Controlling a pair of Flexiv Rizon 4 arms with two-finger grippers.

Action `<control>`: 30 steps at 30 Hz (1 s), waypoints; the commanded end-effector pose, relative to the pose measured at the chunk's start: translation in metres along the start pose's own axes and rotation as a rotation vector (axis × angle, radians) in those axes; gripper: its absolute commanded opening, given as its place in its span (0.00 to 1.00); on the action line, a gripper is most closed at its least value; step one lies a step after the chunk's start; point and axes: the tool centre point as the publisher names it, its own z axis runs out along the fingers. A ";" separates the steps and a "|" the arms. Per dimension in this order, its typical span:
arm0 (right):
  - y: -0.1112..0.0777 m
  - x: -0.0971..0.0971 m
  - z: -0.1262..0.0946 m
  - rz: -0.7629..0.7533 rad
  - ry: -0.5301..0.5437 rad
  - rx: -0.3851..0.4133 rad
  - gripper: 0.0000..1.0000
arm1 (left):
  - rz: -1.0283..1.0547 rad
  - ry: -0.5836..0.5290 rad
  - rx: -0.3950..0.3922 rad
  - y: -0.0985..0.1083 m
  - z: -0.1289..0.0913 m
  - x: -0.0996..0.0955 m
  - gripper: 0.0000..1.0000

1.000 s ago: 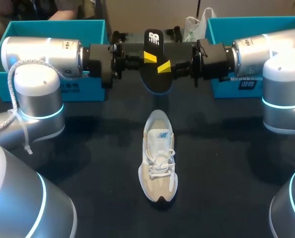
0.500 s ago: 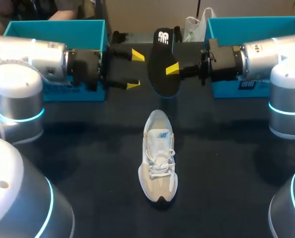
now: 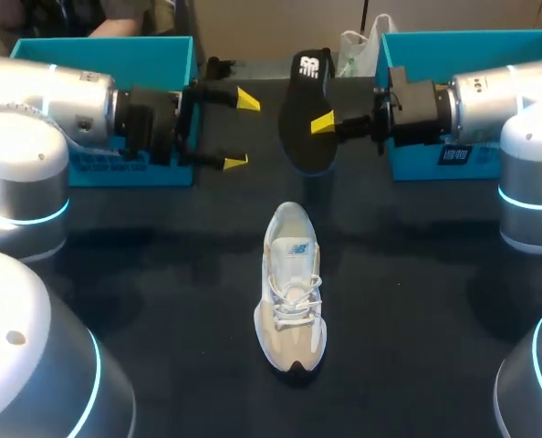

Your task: Take the shoe out of the shoebox, open the shoe tongue, remove and reinsert the insole, then place the shoe into the shoebox

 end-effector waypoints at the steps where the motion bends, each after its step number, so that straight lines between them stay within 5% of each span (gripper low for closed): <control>1: -0.011 0.008 -0.015 -0.039 -0.005 -0.042 0.00 | -0.339 0.220 -0.047 0.002 0.000 0.001 1.00; 5: -0.011 0.006 -0.022 -0.079 0.019 -0.046 0.00 | -0.718 0.385 -0.104 -0.001 -0.007 0.012 1.00; 7: -0.010 0.004 -0.024 -0.096 0.020 -0.060 0.00 | -0.711 0.433 -0.293 -0.014 -0.011 0.016 1.00; 20: -0.006 -0.003 -0.021 -0.128 0.006 -0.079 0.00 | -0.711 0.433 -0.293 -0.014 -0.011 0.016 1.00; 30: -0.011 -0.017 -0.012 -0.220 0.064 -0.147 0.00 | -1.072 0.550 -0.382 -0.015 -0.007 0.043 1.00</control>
